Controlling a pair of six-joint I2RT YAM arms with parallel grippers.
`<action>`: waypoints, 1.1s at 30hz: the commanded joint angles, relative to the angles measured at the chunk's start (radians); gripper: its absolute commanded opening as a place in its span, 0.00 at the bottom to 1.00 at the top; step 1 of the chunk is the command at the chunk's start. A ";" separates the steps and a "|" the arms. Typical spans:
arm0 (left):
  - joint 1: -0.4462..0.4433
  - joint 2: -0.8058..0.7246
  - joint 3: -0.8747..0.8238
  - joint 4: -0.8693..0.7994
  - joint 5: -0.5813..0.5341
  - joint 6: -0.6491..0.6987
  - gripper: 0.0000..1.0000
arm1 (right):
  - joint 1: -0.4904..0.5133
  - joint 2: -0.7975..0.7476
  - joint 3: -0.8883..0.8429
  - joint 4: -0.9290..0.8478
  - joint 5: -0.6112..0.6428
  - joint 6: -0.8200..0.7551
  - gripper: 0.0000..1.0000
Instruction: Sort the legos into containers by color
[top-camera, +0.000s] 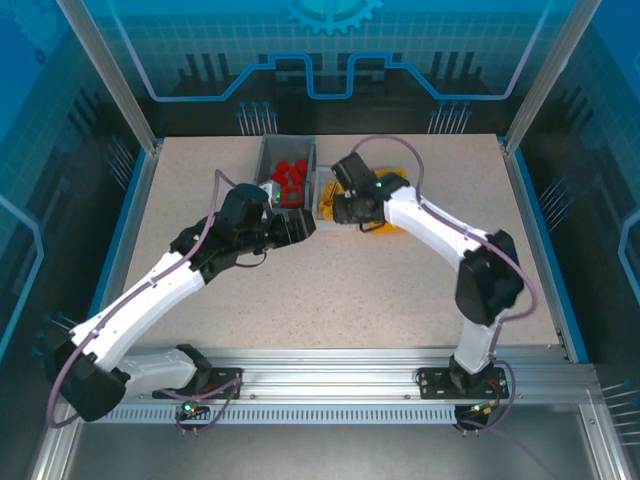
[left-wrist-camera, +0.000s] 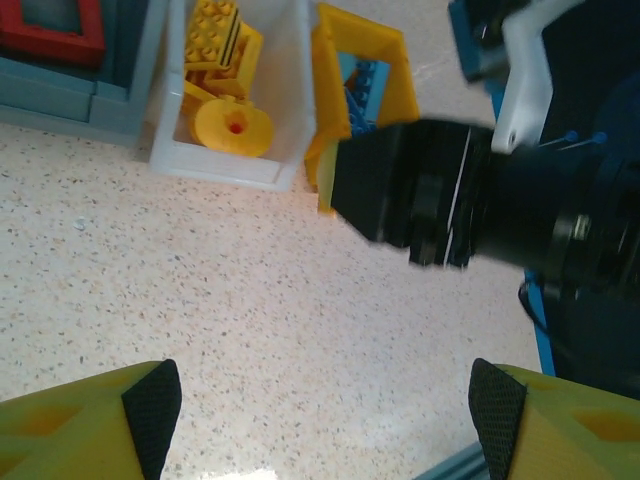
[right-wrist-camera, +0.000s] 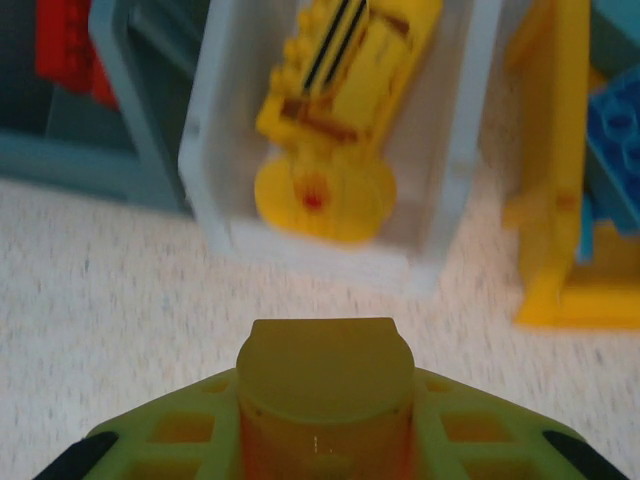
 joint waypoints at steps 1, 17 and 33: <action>0.077 0.038 0.045 0.024 0.104 0.042 0.80 | -0.040 0.134 0.165 -0.031 -0.053 -0.058 0.25; 0.129 0.137 0.087 0.137 0.182 0.047 0.80 | -0.136 0.580 0.752 -0.213 -0.055 -0.109 0.33; 0.138 0.114 0.123 0.066 0.158 0.066 0.80 | -0.097 0.302 0.545 -0.143 0.002 -0.140 0.52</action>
